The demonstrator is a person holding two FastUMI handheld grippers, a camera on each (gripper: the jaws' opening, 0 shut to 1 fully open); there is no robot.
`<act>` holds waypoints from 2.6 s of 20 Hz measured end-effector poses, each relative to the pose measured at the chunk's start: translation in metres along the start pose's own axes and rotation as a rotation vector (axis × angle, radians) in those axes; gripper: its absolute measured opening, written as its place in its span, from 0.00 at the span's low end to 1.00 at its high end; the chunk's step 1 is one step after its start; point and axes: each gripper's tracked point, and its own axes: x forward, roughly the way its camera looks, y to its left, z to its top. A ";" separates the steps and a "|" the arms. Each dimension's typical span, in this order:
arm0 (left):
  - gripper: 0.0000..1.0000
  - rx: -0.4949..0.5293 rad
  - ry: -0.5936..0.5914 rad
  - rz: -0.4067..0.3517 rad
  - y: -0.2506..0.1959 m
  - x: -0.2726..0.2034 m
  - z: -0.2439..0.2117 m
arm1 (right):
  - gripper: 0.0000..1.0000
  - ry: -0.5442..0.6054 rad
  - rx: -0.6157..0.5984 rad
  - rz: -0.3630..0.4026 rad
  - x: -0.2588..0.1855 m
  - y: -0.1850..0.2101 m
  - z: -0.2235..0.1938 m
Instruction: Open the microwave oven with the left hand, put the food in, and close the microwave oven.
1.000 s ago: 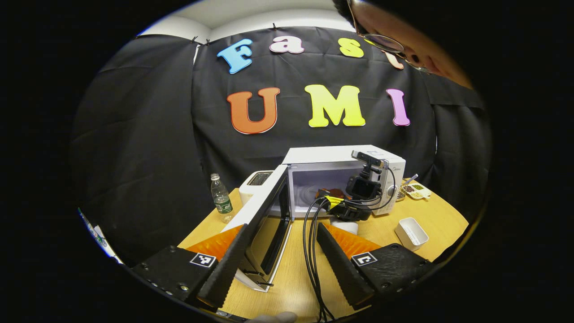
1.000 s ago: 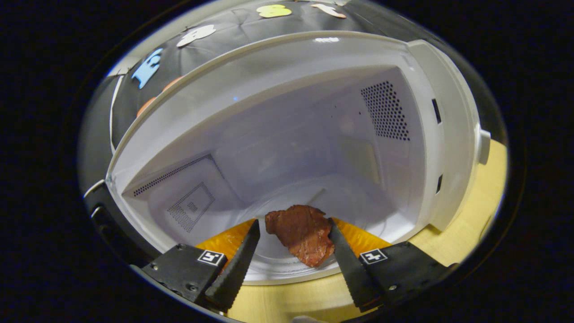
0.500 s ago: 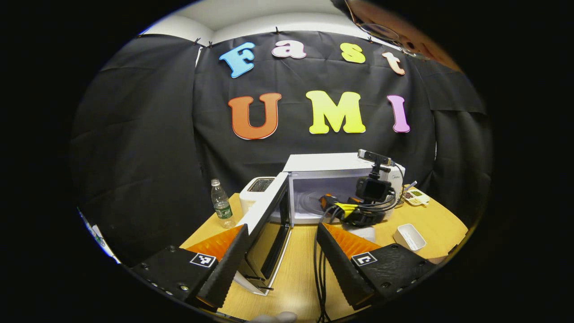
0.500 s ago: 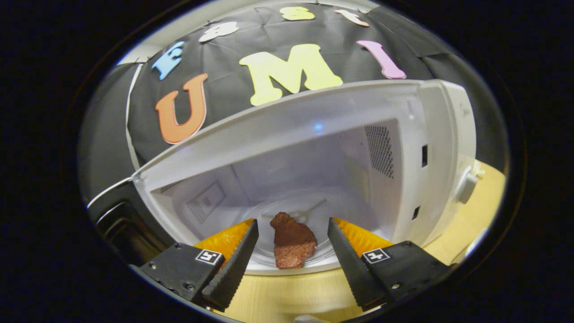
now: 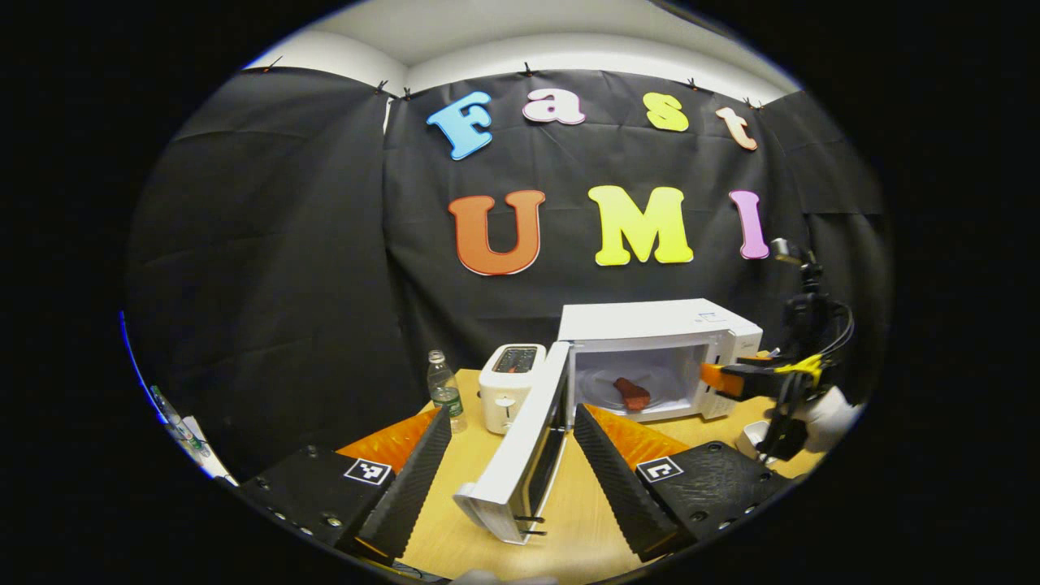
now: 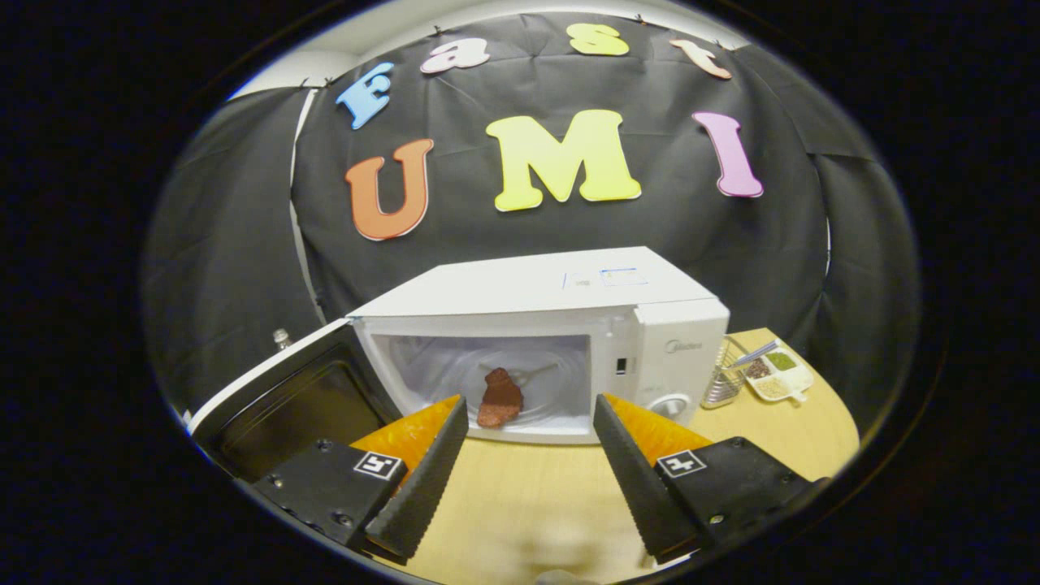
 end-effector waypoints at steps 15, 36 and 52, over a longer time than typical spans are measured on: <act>0.01 -0.073 0.036 0.147 0.088 0.010 -0.072 | 0.92 -0.024 -0.042 -0.011 -0.187 -0.084 0.037; 0.00 -0.065 0.124 -0.171 -0.054 0.040 -0.133 | 0.99 0.002 -0.055 -0.063 -0.205 -0.103 0.035; 0.10 -0.037 0.106 -0.484 -0.209 0.058 -0.107 | 0.92 0.032 -0.014 -0.153 -0.213 -0.147 0.028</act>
